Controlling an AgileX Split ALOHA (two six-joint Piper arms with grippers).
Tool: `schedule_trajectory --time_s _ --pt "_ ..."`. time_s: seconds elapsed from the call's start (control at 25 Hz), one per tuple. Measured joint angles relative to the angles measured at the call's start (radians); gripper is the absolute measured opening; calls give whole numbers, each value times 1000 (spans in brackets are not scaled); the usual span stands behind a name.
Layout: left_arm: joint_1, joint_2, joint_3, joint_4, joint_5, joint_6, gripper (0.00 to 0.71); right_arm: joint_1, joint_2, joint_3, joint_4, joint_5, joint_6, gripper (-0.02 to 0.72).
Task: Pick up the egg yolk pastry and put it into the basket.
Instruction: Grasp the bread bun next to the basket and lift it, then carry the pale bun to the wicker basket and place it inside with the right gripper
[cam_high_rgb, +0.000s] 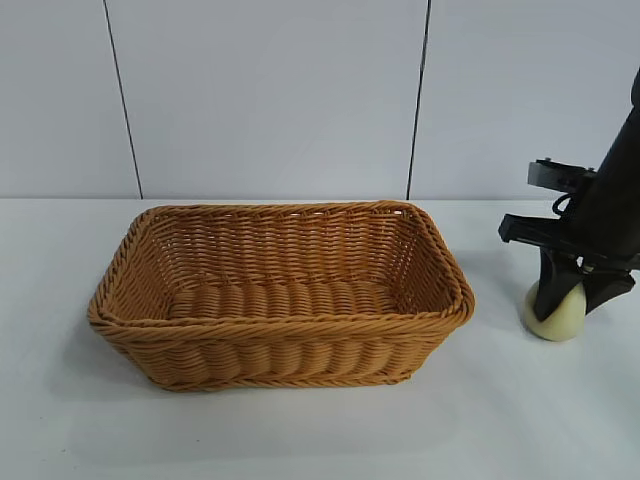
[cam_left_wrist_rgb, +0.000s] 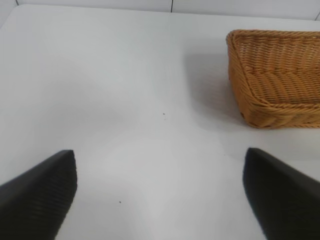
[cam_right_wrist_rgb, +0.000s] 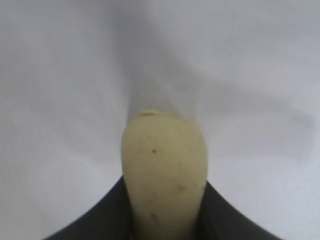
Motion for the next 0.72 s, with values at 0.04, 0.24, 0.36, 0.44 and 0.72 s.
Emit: schedule_trajectory --time_s 0.04,0.24,0.36,0.44,0.72 --pt "0 0 0 0 0 0 695 0 -15 -19 0 14 -2 162" --pt "0 0 0 0 0 0 695 1 -94 -159 -1 146 -4 160" --pt "0 0 0 0 0 0 695 6 -109 -229 -5 218 -7 160" --pt "0 0 0 0 0 0 695 20 -109 -266 -12 255 -7 160" --pt "0 0 0 0 0 0 695 180 -109 -326 -16 286 -10 159"
